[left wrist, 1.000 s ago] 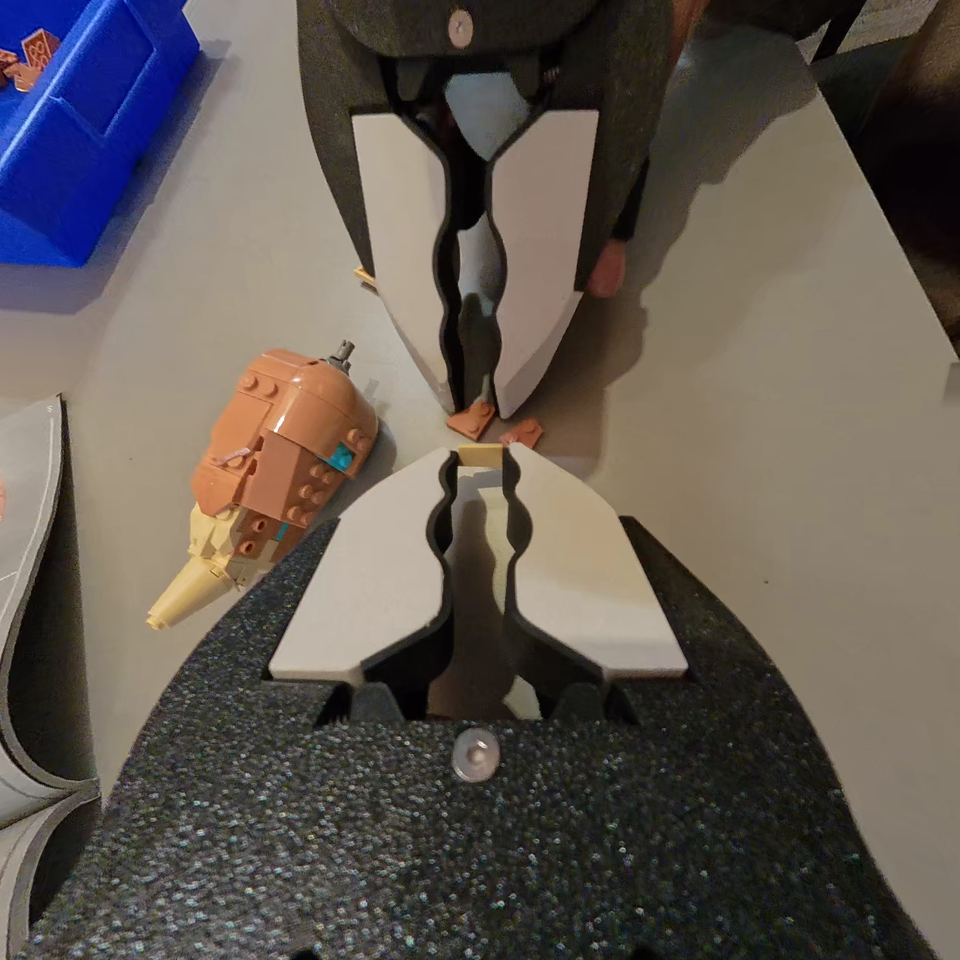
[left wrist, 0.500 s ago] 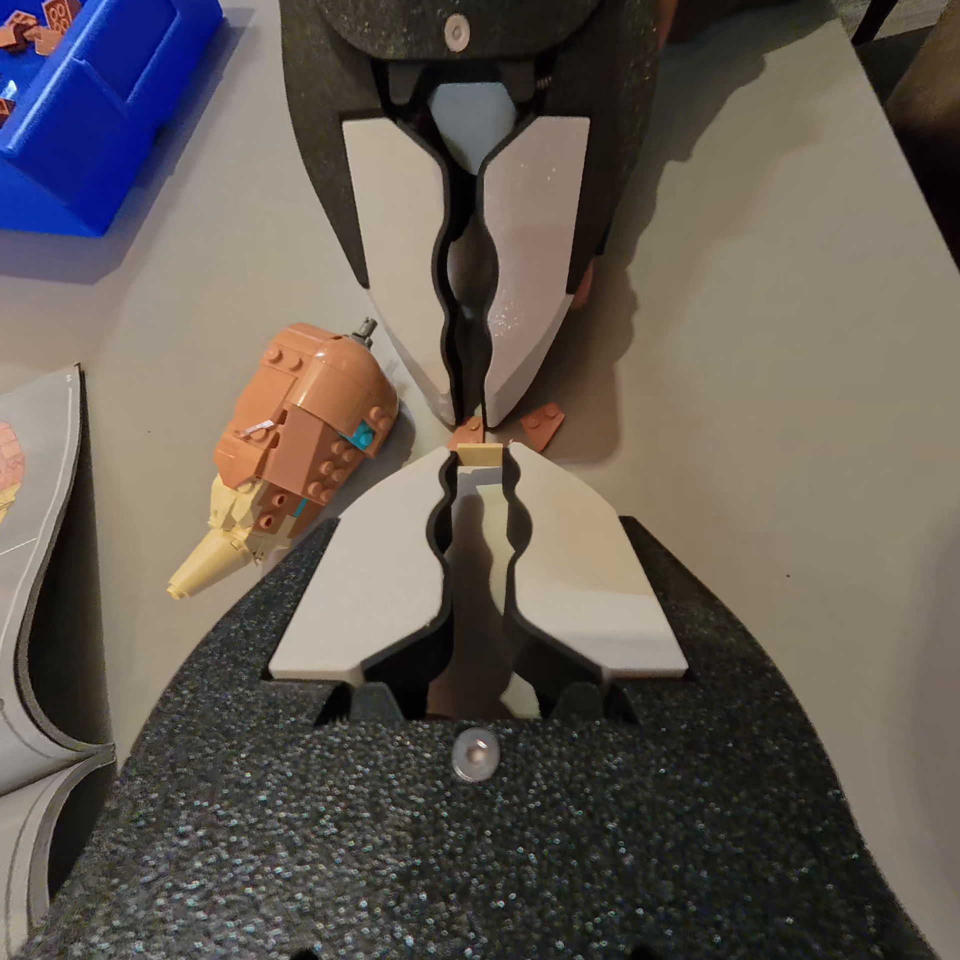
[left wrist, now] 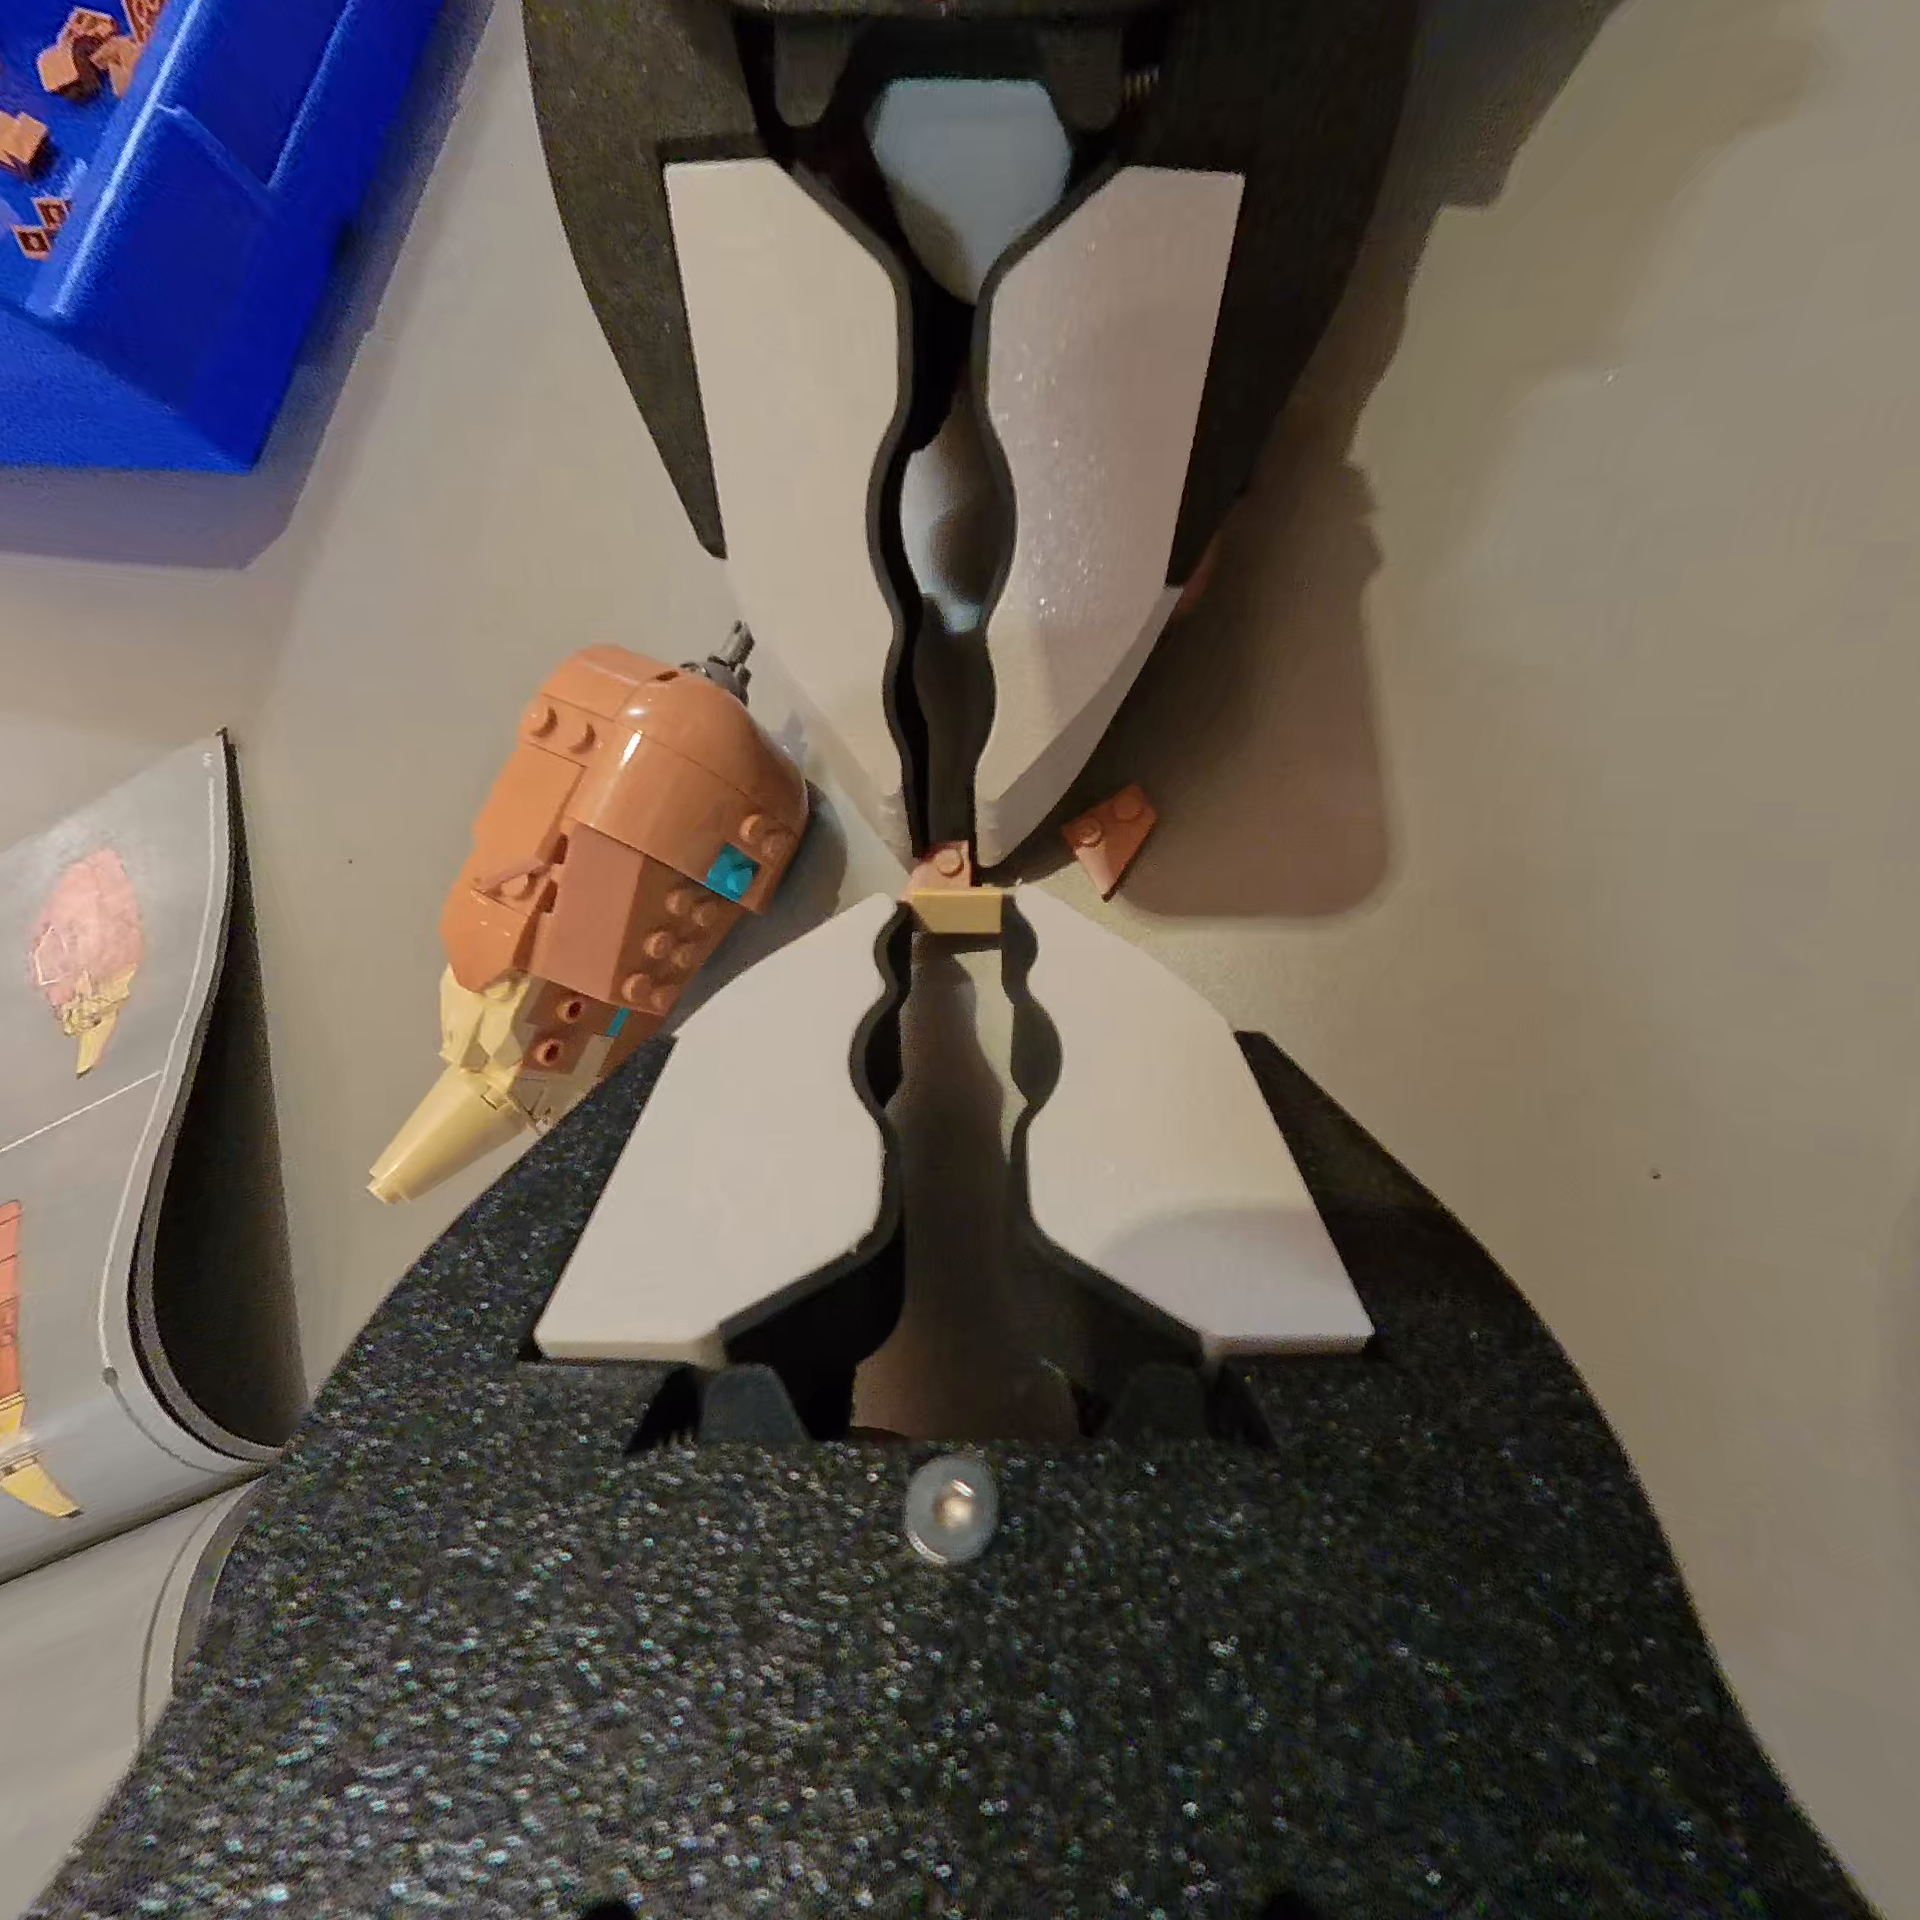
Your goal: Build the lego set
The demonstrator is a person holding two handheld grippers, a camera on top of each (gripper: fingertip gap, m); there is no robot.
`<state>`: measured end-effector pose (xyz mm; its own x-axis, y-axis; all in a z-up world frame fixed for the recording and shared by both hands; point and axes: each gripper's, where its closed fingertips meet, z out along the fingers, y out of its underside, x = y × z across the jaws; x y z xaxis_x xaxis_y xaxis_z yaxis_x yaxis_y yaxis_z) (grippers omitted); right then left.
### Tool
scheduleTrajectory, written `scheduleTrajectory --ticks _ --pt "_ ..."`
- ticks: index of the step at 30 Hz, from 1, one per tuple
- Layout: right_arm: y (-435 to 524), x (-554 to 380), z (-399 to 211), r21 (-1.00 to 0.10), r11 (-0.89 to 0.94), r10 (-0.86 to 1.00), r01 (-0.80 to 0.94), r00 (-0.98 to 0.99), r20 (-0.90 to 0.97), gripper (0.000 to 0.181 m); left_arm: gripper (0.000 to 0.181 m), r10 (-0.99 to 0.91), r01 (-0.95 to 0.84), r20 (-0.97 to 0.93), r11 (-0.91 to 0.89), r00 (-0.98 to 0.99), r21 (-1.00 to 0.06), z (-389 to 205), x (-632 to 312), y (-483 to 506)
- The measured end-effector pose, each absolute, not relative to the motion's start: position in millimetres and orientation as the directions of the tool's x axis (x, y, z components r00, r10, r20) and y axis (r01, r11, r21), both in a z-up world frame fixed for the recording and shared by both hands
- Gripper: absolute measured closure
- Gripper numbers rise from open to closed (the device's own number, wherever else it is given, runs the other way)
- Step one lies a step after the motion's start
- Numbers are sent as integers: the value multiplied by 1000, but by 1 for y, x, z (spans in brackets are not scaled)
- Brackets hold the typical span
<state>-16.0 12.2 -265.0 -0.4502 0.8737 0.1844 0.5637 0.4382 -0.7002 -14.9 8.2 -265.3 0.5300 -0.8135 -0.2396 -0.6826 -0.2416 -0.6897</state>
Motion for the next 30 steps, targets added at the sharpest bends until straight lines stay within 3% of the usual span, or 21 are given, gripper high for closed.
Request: scheduleTrajectory --ticks 30 --pt "15 -18 -259 -739 411 887 535 -421 189 173 165 -801 -649 -231 -240 553 -722 -262 -14 11"
